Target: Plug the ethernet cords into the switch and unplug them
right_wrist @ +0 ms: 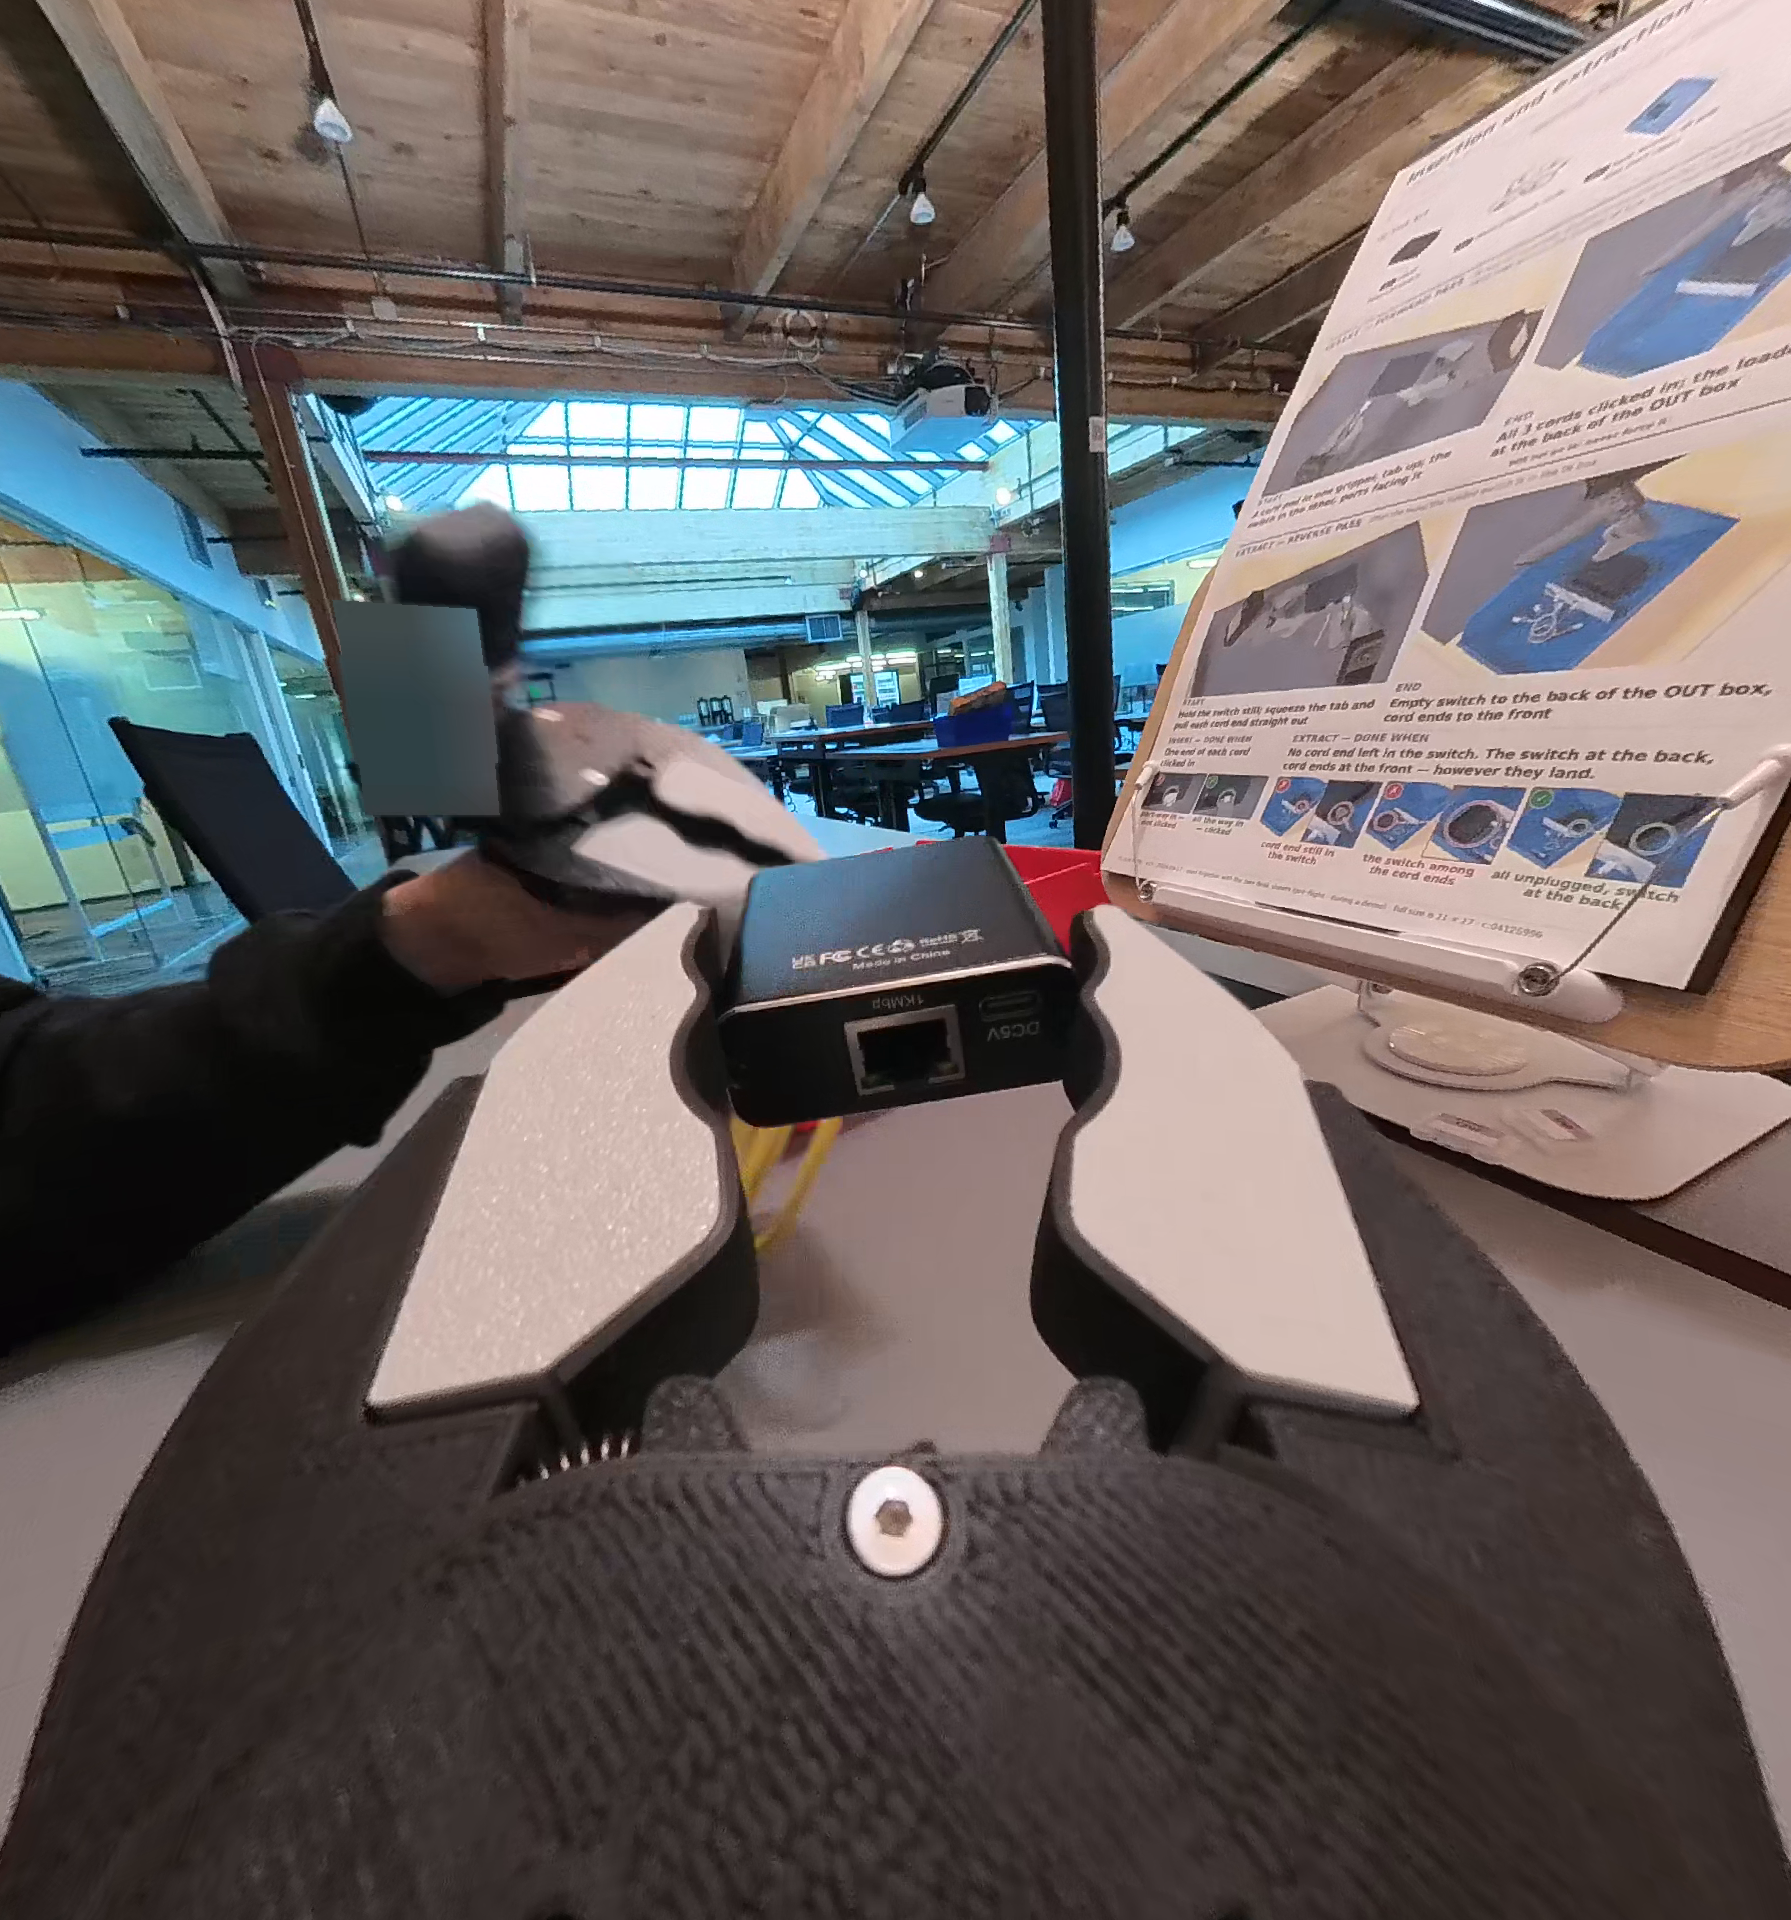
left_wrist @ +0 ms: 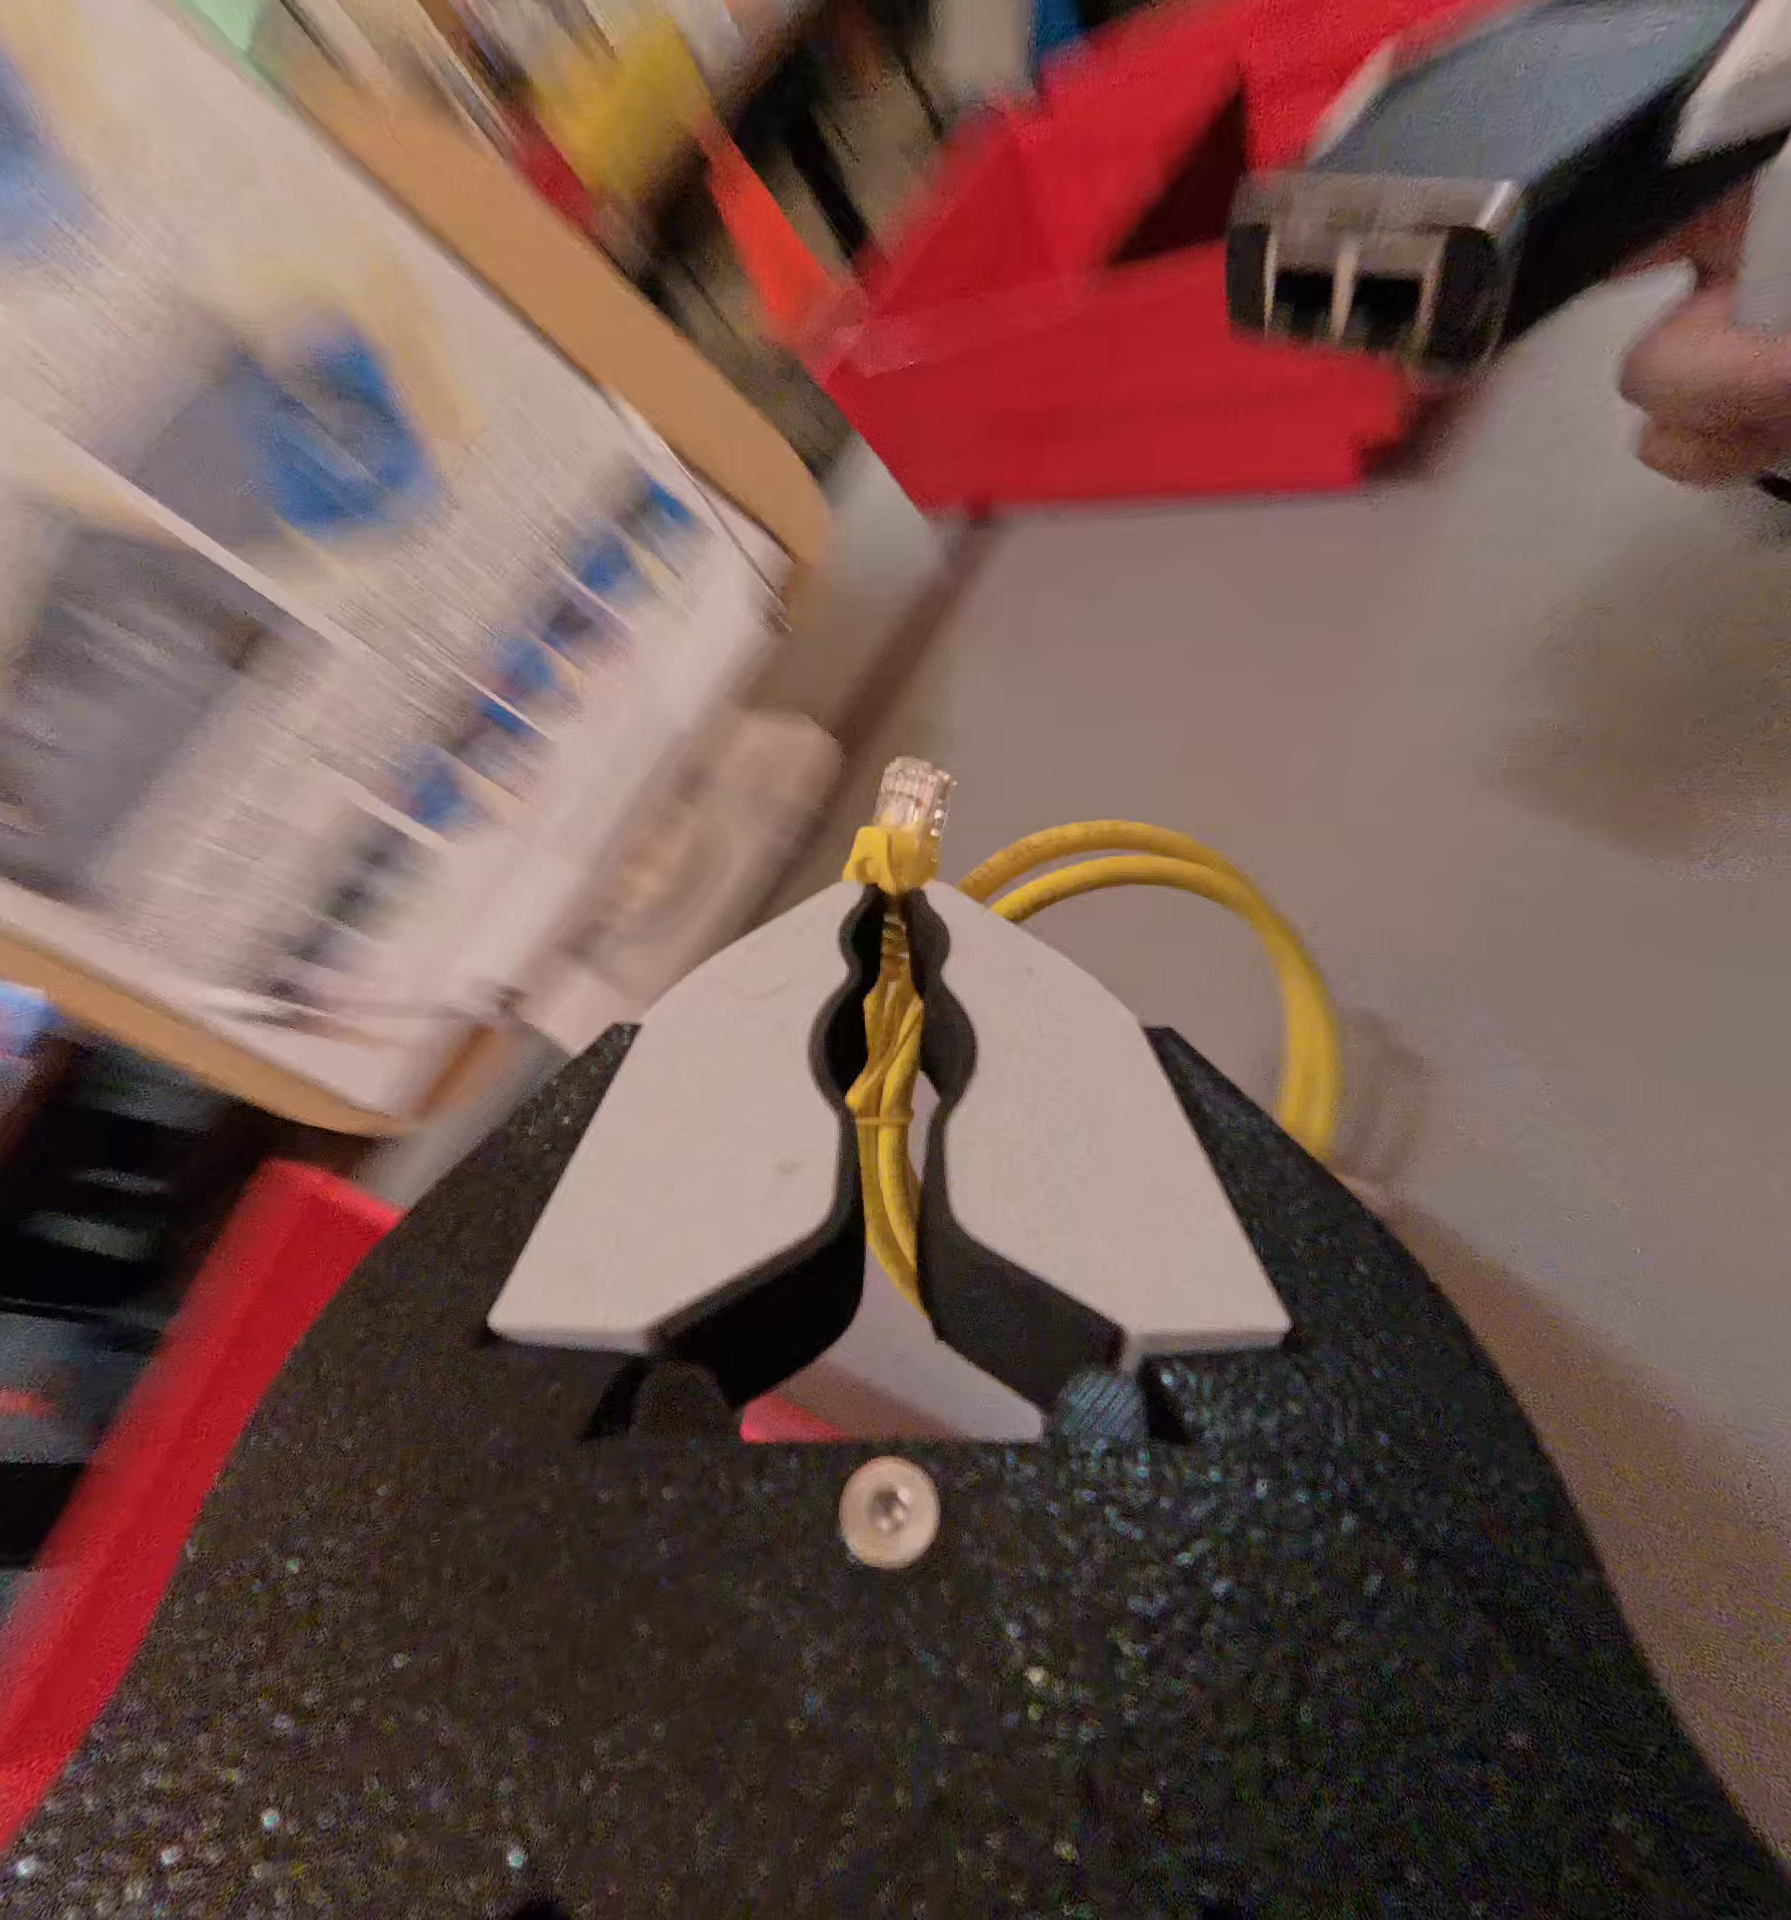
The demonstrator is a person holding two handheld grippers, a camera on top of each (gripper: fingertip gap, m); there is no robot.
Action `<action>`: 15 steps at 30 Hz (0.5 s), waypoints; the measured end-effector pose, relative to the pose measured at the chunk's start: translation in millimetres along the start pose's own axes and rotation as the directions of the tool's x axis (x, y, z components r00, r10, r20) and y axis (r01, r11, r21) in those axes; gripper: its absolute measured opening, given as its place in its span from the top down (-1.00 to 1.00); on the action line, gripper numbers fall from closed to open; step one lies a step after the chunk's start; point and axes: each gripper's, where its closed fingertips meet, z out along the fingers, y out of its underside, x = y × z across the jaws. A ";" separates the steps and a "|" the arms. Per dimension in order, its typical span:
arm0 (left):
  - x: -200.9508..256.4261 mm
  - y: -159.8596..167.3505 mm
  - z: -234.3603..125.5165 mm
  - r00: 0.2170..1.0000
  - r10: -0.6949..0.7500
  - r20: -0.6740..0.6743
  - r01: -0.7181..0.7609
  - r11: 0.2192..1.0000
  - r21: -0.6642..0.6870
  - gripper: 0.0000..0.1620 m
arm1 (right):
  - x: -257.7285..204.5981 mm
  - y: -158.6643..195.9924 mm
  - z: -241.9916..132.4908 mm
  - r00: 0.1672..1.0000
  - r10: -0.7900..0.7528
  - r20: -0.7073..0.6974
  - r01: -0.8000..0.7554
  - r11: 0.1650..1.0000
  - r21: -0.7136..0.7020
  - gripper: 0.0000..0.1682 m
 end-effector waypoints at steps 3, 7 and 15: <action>-6.1 -32.8 -37.2 0.918 0.219 0.331 -0.262 0.961 0.090 0.96 | 1.0 -2.2 -1.3 1.000 0.002 -0.004 -0.002 1.000 0.015 0.23; 58.5 -2.4 -40.4 0.842 0.372 0.391 -0.414 0.910 0.025 0.96 | 0.2 -2.3 -1.8 1.000 -0.004 0.001 0.004 1.000 0.014 0.23; 196.3 55.4 -33.8 0.920 0.317 -0.228 -0.329 0.944 -0.014 0.65 | -3.9 0.9 -0.9 0.999 0.010 0.032 -0.010 1.000 0.011 0.23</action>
